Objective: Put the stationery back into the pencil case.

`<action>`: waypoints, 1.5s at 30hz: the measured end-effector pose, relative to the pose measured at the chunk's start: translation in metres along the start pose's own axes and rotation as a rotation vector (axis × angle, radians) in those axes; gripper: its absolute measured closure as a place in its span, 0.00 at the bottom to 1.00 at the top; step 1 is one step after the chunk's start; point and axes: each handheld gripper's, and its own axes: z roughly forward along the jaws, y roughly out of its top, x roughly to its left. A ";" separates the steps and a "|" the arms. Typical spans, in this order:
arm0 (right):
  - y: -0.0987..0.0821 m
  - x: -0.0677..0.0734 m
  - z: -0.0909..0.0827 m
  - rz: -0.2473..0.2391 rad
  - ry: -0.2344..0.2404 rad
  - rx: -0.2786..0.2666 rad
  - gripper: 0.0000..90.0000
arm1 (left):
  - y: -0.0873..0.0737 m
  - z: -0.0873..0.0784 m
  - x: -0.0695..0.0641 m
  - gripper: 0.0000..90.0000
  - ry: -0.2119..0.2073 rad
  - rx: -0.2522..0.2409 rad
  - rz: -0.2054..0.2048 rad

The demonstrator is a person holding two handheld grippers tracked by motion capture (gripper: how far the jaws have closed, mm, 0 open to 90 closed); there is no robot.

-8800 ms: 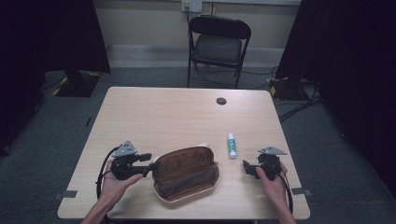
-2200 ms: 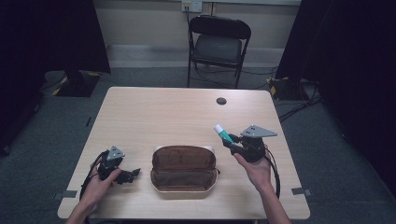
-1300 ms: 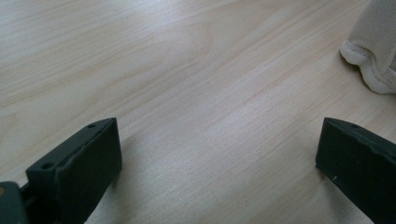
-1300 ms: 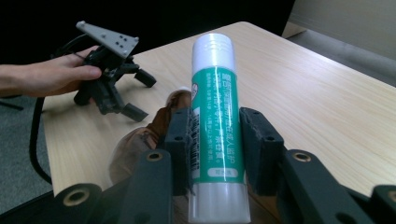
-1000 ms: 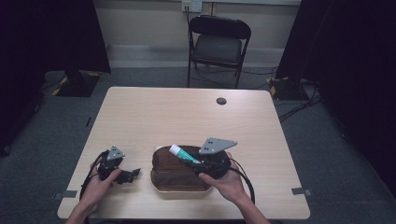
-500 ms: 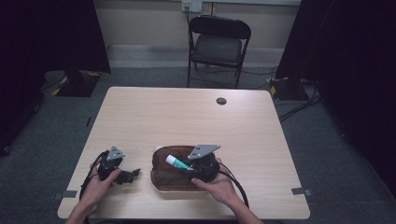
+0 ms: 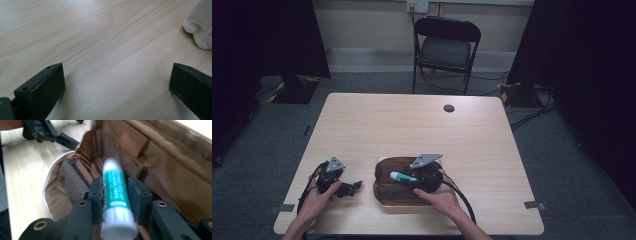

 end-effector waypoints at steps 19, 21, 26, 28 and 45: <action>-0.009 -0.008 -0.019 0.030 -0.037 -0.031 0.76 | 0.000 0.000 0.000 0.00 0.000 -0.001 -0.001; -0.010 -0.009 -0.021 0.033 -0.042 -0.033 0.76 | 0.000 0.000 0.000 0.00 0.001 0.000 0.000; -0.016 -0.014 -0.032 0.053 -0.051 -0.059 0.76 | 0.000 0.000 0.000 0.00 0.000 0.000 -0.002; -0.018 -0.015 -0.036 0.057 -0.058 -0.063 0.76 | 0.000 0.000 0.000 0.00 0.001 0.001 0.005; -0.036 -0.034 -0.080 0.139 -0.121 -0.125 0.71 | 0.000 0.000 0.000 0.00 0.001 0.000 -0.001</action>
